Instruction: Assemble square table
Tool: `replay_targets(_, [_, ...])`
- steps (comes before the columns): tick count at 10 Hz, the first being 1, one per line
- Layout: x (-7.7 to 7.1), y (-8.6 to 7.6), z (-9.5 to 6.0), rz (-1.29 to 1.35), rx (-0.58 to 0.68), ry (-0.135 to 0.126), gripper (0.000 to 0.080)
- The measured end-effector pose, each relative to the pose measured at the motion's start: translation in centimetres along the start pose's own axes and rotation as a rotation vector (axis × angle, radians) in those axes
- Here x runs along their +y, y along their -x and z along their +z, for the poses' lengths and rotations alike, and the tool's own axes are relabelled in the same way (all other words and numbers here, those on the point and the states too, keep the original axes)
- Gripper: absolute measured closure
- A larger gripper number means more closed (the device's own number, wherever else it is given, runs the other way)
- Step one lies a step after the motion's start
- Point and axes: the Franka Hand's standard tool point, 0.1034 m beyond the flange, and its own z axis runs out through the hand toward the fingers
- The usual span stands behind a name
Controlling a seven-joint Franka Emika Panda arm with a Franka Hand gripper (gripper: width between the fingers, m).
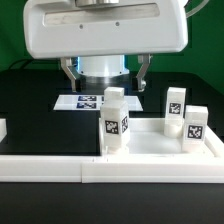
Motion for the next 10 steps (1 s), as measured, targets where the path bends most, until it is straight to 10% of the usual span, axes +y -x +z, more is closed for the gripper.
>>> replay_targets(10, [0.3, 2.1, 3.9, 0.053, -0.07, 0.018, 0.015])
